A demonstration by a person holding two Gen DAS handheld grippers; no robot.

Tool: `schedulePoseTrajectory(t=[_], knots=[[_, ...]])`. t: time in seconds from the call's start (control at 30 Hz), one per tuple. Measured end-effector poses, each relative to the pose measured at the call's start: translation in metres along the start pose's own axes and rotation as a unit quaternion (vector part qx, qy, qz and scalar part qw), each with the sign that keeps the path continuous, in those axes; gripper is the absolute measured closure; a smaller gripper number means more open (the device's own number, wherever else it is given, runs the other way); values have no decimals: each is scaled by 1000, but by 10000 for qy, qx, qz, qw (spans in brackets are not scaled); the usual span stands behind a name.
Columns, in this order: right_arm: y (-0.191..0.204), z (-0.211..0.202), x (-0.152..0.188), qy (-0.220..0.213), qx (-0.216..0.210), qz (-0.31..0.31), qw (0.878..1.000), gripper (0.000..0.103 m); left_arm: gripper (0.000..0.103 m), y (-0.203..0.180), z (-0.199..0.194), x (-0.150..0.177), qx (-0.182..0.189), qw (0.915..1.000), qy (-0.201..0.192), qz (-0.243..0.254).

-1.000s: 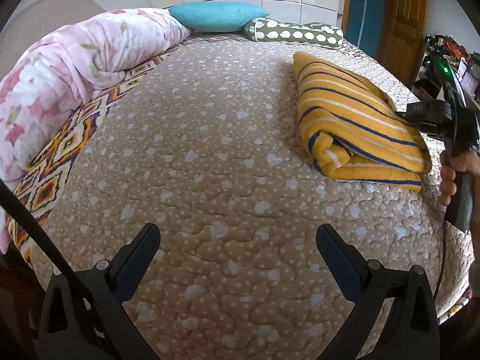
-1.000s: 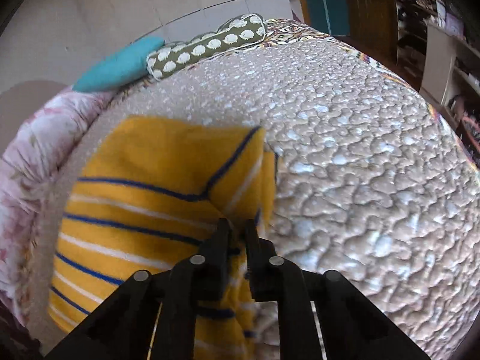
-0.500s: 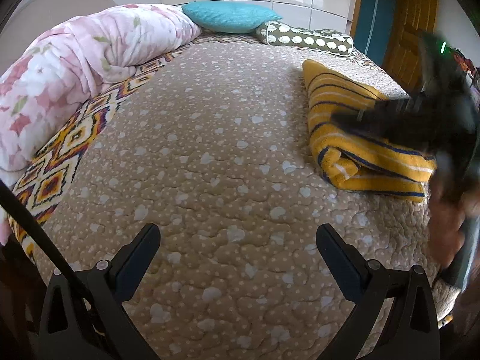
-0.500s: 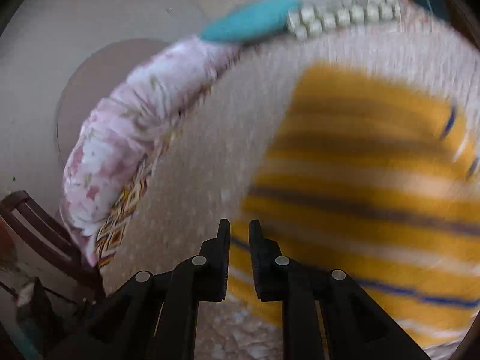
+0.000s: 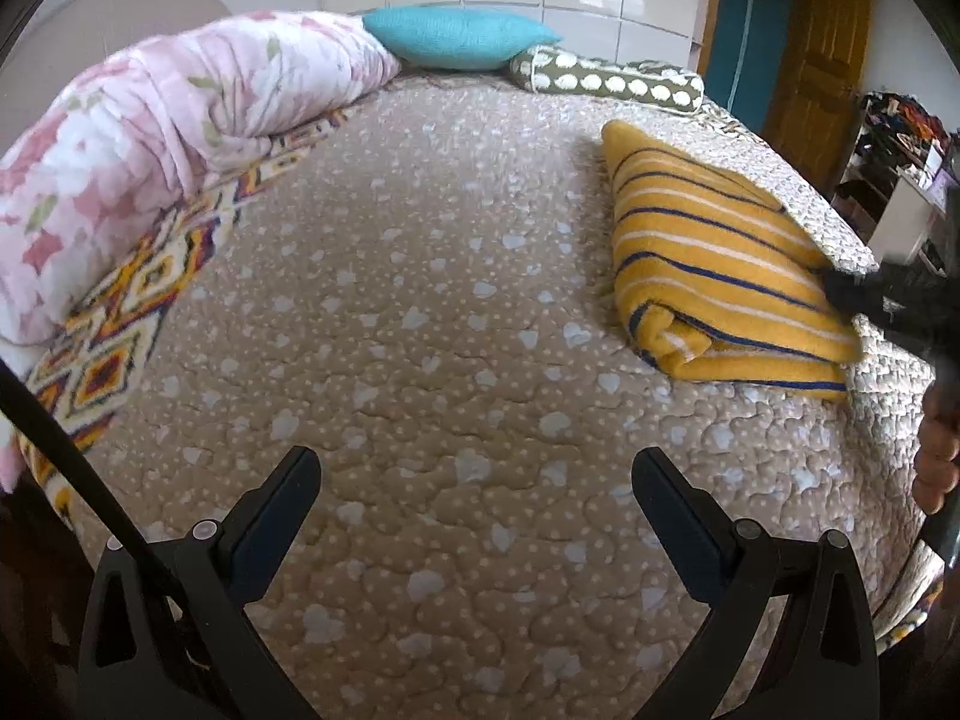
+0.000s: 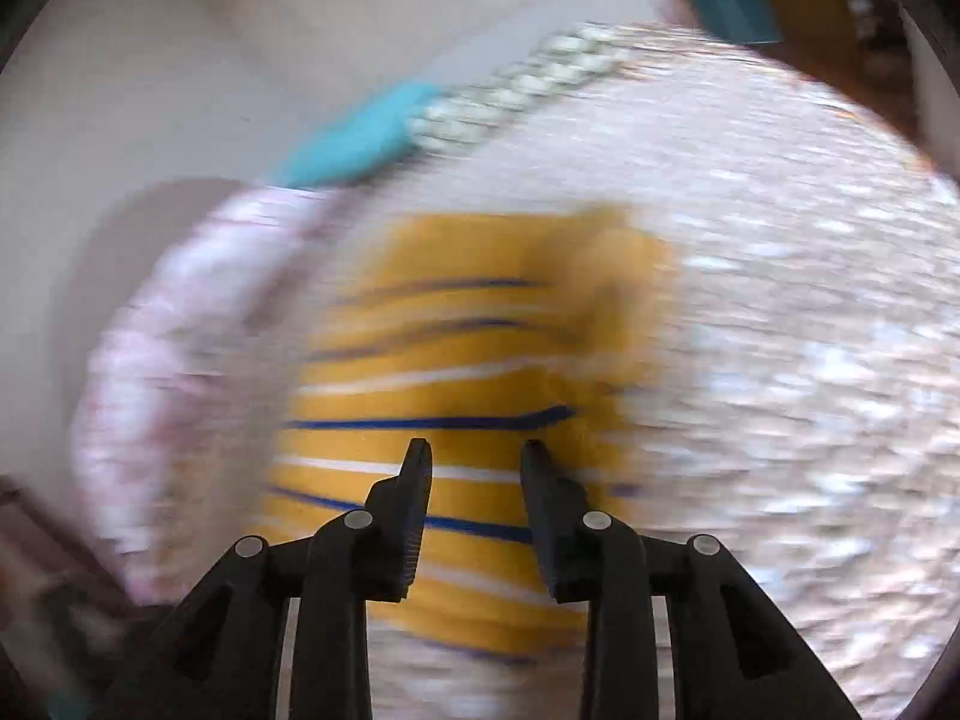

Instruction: Fold small clothes

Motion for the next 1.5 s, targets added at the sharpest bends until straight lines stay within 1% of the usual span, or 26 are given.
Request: schedulePoseTrajectory(t=[0.03, 0.1, 0.13, 0.17, 0.23, 0.27, 0.3, 0.37, 0.47, 0.53, 0.63, 0.8, 0.97, 1.07, 1.5], knots=[[-6, -3, 8, 19, 65, 42, 10000, 73, 0, -1, -4, 0, -10, 10000, -84, 21], [-8, -19, 27, -29, 378, -12, 9993, 73, 0, -4, -5, 0, -49, 9998, -163, 55], [-4, -32, 40, -66, 751, -222, 9969, 71, 0, -8, -3, 1, -59, 9998, -139, 94], [-1, -41, 48, -111, 973, -373, 9945, 69, 0, -11, 0, 1, -46, 9999, -94, 124], [3, -61, 68, -257, 1342, -595, 9888, 56, 0, -22, 7, 5, 8, 9997, 84, 227], [6, -67, 75, -332, 1406, -623, 9876, 53, 0, -26, 9, 6, 35, 9995, 153, 269], [10, -67, 81, -371, 1431, -616, 9871, 49, 0, -31, 11, 8, 74, 9992, 227, 319], [11, -69, 91, -473, 1500, -535, 9861, 49, 0, -42, 16, 11, 108, 9982, 360, 475], [9, -64, 96, -483, 1669, -460, 9837, 49, 0, -53, 29, 17, 12, 9957, 579, 717], [6, -63, 97, -446, 1705, -413, 9835, 49, 0, -56, 36, 21, -47, 9947, 698, 759], [6, -62, 100, -469, 1750, -388, 9827, 48, 0, -55, 45, 27, -96, 9941, 834, 682], [14, -53, 104, -463, 1921, -505, 9790, 41, 0, -51, 47, 30, -19, 9943, 891, 585], [25, -44, 109, -440, 2282, -785, 9695, 36, 0, -47, 49, 32, 31, 9945, 894, 536], [28, -42, 110, -429, 2402, -890, 9657, 35, 0, -47, 49, 33, 41, 9944, 892, 561], [29, -39, 111, -406, 2495, -971, 9626, 32, 0, -45, 50, 34, 97, 9942, 926, 532]])
Point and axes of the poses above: each gripper's, at about its wrist camera, not at the fingertips, and z roughly the way its jaws point, y to its left, x to its underside, the point moved 3 cm from there along z, roughly the way its jaws point, and after that the axes turned 13 degrees about -z, right-handed, at the moved point
